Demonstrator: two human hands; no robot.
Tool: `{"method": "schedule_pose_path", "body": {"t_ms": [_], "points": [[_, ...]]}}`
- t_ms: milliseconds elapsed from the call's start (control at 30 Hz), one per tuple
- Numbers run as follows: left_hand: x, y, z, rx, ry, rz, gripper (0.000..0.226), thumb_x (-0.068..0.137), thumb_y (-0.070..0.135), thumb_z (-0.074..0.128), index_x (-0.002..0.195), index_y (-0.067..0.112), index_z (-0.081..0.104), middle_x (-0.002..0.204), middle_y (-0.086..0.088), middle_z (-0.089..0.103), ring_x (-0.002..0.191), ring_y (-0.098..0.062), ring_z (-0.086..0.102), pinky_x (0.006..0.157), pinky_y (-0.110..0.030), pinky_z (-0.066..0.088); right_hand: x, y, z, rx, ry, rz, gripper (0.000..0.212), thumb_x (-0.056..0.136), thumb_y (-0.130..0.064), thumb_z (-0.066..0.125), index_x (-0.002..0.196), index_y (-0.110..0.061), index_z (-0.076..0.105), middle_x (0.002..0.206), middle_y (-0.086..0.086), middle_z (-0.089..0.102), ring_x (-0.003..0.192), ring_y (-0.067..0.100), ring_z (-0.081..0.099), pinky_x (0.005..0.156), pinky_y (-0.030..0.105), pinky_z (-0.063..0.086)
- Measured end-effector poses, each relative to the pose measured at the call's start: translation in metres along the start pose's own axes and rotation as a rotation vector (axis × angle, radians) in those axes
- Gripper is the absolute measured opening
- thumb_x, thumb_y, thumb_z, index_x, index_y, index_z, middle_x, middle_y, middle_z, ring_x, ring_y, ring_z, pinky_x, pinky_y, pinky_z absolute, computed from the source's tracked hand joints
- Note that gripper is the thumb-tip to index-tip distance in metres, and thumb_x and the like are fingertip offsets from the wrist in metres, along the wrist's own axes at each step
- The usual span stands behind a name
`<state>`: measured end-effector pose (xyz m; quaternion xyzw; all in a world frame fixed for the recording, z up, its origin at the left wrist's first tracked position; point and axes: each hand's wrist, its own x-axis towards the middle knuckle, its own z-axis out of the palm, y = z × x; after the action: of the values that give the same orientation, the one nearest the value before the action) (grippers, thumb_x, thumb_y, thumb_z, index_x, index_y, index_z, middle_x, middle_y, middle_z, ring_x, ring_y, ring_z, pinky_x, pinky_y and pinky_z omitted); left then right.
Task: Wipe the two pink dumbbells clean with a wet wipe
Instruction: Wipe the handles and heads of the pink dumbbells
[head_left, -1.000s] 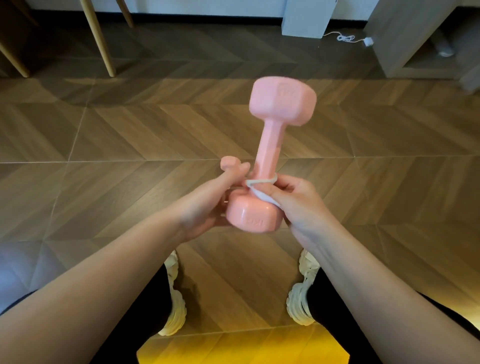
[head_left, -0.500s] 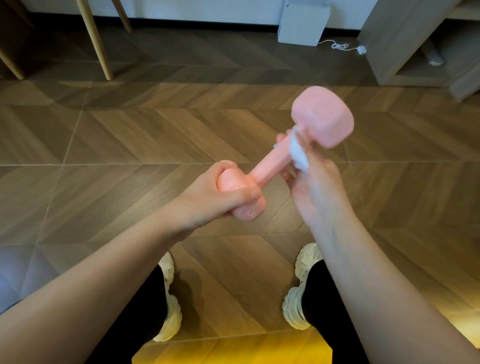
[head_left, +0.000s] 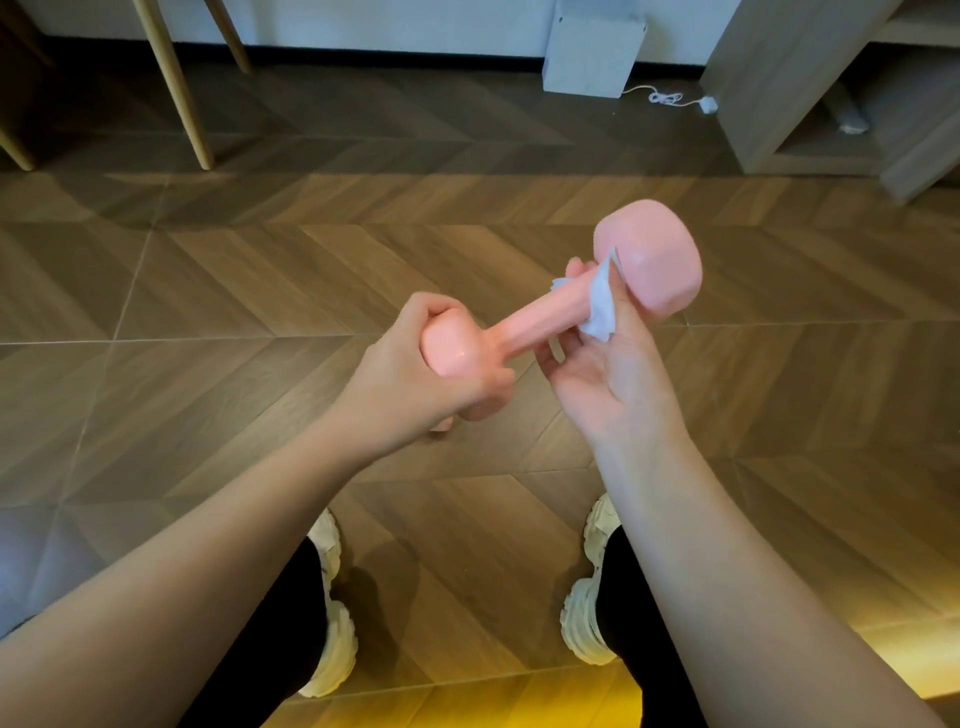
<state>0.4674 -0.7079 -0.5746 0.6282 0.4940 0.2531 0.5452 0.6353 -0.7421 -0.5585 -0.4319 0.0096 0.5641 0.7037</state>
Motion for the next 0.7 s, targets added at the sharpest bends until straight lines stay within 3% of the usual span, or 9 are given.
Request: {"method": "schedule_pose_path", "body": {"t_ms": [67, 100, 233, 400, 500, 600, 700], "points": [[0.0022, 0.0006, -0.0024, -0.285, -0.224, -0.179, 0.062, 0.059, 0.052, 0.073, 0.106, 0.016, 0.058, 0.1, -0.012, 0.064, 0.081, -0.023, 0.062, 0.073, -0.044, 0.055, 0.0, -0.0038, -0.0009, -0.019, -0.056, -0.021, 0.013, 0.094, -0.028, 0.065, 0.104, -0.02, 0.068, 0.095, -0.003, 0.076, 0.102, 0.014, 0.068, 0.103, 0.041, 0.046], [0.0018, 0.0004, -0.0033, -0.412, -0.33, -0.245, 0.062, 0.066, 0.054, 0.069, 0.107, 0.008, 0.059, 0.098, -0.021, 0.06, 0.081, -0.031, 0.059, 0.072, -0.047, 0.051, 0.0, -0.005, -0.0018, -0.028, -0.085, -0.027, 0.014, 0.094, -0.026, 0.065, 0.106, -0.021, 0.068, 0.096, -0.002, 0.076, 0.1, 0.014, 0.069, 0.104, 0.042, 0.046], [0.0005, 0.0035, -0.0101, -0.675, -0.5, -0.472, 0.072, 0.083, 0.064, 0.055, 0.125, 0.006, 0.06, 0.094, -0.024, 0.064, 0.072, -0.034, 0.064, 0.063, -0.035, 0.056, -0.0005, -0.0057, -0.0055, -0.055, -0.174, -0.054, 0.025, 0.094, -0.024, 0.065, 0.119, -0.025, 0.063, 0.101, -0.002, 0.074, 0.101, 0.013, 0.068, 0.098, 0.04, 0.051], [-0.0015, 0.0022, -0.0084, -0.64, -0.448, -0.312, 0.091, 0.068, 0.046, 0.07, 0.142, 0.003, 0.041, 0.103, -0.019, 0.061, 0.078, -0.028, 0.062, 0.067, -0.032, 0.052, -0.0001, -0.0081, -0.0037, -0.036, -0.174, -0.078, 0.013, 0.096, -0.028, 0.061, 0.107, -0.022, 0.067, 0.101, -0.003, 0.075, 0.105, 0.014, 0.066, 0.107, 0.045, 0.044], [0.0008, 0.0029, -0.0083, -0.594, -0.415, -0.281, 0.095, 0.068, 0.052, 0.068, 0.143, 0.003, 0.038, 0.094, -0.018, 0.062, 0.073, -0.028, 0.06, 0.063, -0.031, 0.053, -0.0003, -0.0098, -0.0046, -0.027, -0.19, -0.087, 0.019, 0.094, -0.029, 0.062, 0.112, -0.021, 0.064, 0.101, -0.004, 0.073, 0.099, 0.013, 0.066, 0.101, 0.04, 0.048], [0.001, 0.0063, -0.0113, -0.574, -0.46, -0.389, 0.091, 0.078, 0.075, 0.055, 0.129, -0.001, 0.056, 0.083, -0.021, 0.065, 0.062, -0.026, 0.065, 0.054, -0.029, 0.057, -0.0017, -0.0079, -0.005, -0.039, -0.202, -0.085, 0.023, 0.094, -0.032, 0.06, 0.114, -0.021, 0.061, 0.099, -0.006, 0.071, 0.092, 0.009, 0.067, 0.097, 0.037, 0.048], [-0.0007, 0.0067, -0.0109, -0.673, -0.452, -0.454, 0.088, 0.078, 0.072, 0.053, 0.128, 0.001, 0.058, 0.09, -0.026, 0.067, 0.069, -0.033, 0.07, 0.055, -0.033, 0.061, -0.0024, -0.0056, -0.0048, -0.049, -0.189, -0.069, 0.021, 0.096, -0.032, 0.059, 0.114, -0.023, 0.063, 0.103, -0.006, 0.073, 0.094, 0.009, 0.069, 0.098, 0.038, 0.049]]}}
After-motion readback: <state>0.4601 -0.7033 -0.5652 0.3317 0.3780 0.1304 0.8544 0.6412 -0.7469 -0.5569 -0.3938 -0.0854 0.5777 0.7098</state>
